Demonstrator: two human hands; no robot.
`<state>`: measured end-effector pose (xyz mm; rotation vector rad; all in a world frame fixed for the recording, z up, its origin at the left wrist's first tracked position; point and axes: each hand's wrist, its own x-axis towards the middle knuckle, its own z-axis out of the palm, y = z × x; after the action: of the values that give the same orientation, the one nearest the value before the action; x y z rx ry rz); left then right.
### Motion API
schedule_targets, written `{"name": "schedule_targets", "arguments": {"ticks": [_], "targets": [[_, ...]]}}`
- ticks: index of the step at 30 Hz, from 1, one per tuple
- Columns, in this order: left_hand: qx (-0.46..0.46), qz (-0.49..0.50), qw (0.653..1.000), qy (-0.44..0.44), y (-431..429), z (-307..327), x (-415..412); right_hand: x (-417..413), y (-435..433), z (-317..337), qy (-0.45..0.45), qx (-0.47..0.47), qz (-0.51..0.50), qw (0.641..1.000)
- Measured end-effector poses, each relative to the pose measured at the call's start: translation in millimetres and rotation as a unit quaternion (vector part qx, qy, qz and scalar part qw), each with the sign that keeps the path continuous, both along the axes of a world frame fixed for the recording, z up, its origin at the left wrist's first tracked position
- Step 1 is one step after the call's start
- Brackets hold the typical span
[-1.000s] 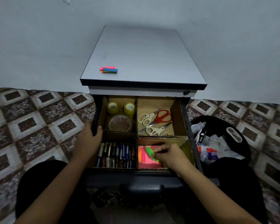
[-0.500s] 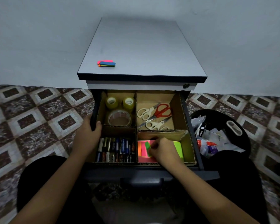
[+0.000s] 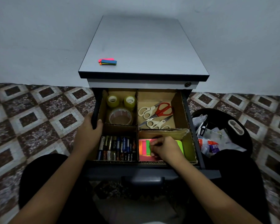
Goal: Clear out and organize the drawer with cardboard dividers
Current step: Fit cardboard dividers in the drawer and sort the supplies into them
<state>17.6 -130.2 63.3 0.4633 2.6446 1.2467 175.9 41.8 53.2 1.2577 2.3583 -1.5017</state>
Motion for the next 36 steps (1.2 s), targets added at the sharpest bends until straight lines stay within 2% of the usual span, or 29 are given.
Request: {"name": "schedule_targets", "arguments": {"ticks": [5,10,25,30,36], "targets": [[-0.001,0.001,1.0,0.003,-1,-2,-2,0,2,6,-0.006,0.097,0.078,0.992],[0.0,-0.001,1.0,0.004,0,-2,-1,0,-1,7,-0.014,0.145,0.132,0.98],[-0.005,0.009,1.0,0.006,-1,-6,-3,4,-4,7,0.006,0.138,0.099,0.985],[-0.011,0.012,1.0,-0.001,0,-6,-4,-5,1,49,0.062,0.102,0.089,0.989],[-0.016,0.011,1.0,0.004,0,-6,-6,-62,13,114,0.2,0.195,0.123,0.952]]}}
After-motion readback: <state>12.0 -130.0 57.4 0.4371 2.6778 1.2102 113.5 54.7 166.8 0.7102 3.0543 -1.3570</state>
